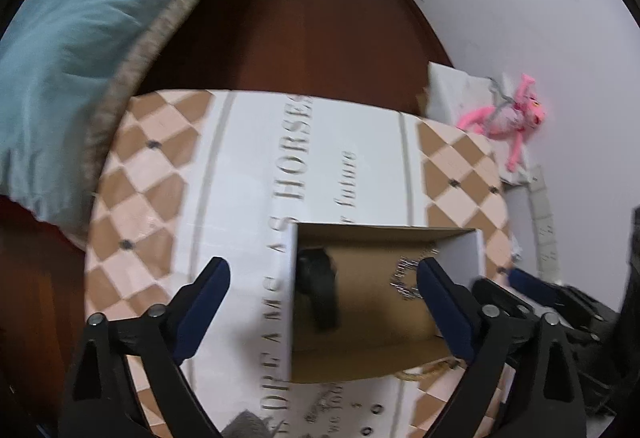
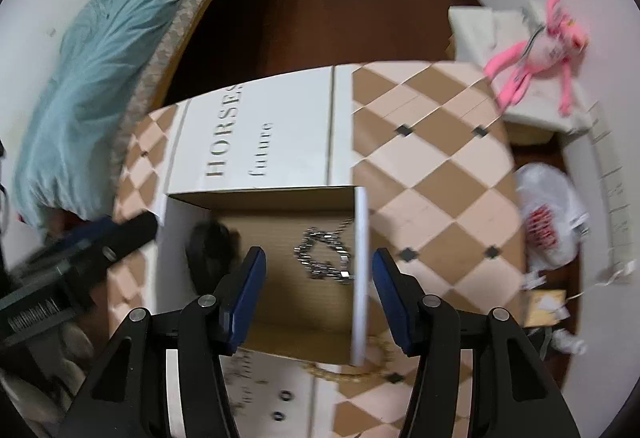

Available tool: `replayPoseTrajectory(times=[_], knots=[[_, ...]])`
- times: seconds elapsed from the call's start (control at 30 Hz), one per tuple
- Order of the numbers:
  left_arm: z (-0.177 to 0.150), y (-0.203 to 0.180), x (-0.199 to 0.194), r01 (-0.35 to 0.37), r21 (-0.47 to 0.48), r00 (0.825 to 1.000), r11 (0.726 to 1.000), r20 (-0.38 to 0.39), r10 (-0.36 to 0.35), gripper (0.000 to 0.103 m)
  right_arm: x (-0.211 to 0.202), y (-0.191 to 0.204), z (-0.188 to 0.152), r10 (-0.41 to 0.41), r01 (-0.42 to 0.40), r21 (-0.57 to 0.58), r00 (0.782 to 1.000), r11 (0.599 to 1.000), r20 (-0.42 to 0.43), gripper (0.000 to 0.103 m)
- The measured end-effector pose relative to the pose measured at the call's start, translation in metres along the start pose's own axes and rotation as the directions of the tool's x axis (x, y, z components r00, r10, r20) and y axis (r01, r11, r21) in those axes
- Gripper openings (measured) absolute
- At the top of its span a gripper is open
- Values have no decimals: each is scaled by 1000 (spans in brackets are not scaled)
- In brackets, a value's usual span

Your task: Organize jewelry

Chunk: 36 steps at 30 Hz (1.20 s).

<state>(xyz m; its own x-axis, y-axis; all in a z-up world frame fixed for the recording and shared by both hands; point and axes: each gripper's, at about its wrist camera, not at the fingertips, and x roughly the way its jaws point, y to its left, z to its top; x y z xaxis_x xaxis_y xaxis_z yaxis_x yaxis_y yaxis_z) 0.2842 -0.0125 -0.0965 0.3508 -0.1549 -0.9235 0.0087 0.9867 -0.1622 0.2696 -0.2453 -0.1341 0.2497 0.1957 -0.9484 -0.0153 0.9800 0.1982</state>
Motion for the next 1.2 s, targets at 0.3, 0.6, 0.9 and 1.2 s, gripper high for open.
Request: replayPoseTrajectory(times=[0.3,0.6,0.9,1.2], knots=[[-36,6,-3,-197,52,976,979,107,191,100,12,3,-37,-223,224,-51,975,973,23,99],[-64,4,-9,-240,60,966,969,110,232,101,4,3,-55,-241,243,-28,969,970,57,99],[-82,-1,-60,-247,35,949,968,213,235,101,-49,17,-71,-247,253,-17,953,967,174,99],[-99,-11,-107,-207,42,945,977,266,189,101,-113,27,-97,-264,276,2,918,961,297,99]])
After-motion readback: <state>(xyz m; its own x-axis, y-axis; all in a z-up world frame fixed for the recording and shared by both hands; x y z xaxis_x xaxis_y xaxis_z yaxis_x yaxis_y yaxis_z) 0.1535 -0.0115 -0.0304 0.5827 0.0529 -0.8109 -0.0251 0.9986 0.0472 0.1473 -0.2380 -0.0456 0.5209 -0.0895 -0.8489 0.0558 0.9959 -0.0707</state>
